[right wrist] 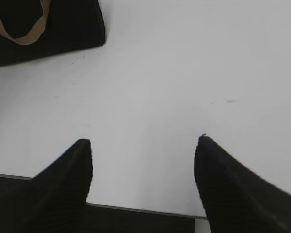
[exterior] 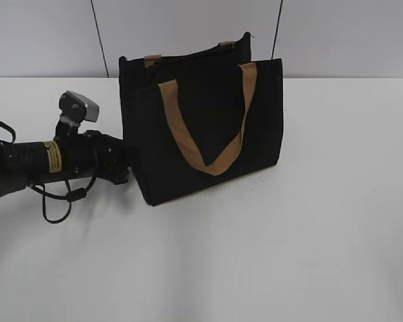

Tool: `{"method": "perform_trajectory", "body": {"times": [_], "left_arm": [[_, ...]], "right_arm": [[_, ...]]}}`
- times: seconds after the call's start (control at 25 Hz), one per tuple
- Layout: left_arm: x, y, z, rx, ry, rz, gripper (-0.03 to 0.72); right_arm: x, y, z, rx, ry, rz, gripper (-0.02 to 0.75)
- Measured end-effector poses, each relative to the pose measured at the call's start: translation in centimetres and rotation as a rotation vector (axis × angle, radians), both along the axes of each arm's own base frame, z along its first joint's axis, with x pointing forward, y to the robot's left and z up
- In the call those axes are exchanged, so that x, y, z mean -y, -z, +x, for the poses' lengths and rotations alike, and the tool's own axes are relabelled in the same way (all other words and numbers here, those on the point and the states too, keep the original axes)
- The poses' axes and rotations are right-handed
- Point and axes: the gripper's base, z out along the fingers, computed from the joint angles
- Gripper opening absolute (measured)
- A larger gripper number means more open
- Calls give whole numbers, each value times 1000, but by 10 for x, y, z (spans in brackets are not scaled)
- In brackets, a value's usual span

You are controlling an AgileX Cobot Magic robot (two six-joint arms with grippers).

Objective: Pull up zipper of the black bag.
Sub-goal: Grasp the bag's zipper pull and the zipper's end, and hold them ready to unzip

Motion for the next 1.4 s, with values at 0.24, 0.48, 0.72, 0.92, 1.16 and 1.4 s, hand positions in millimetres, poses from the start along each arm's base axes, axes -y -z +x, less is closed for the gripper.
{"method": "perform_trajectory", "body": {"times": [0.24, 0.48, 0.72, 0.92, 1.16, 1.4], "left_arm": [[-6, -31, -17, 33, -17, 37, 8], [-15, -71, -32, 93, -67, 105, 6], [-23, -115, -47, 154, -112, 154, 6], [-26, -142, -62, 158, -102, 150, 6], [-26, -159, -75, 152, -72, 133, 6], [-25, -172, -83, 172, -61, 95, 6]], "right_arm": [[0, 0, 0, 0, 0, 0, 503], [0, 0, 0, 0, 0, 0, 503], [0, 0, 0, 0, 0, 0, 503], [0, 0, 0, 0, 0, 0, 503], [-1, -1, 0, 4, -10, 16, 503], [-9, -4, 3, 19, -94, 42, 503]]}}
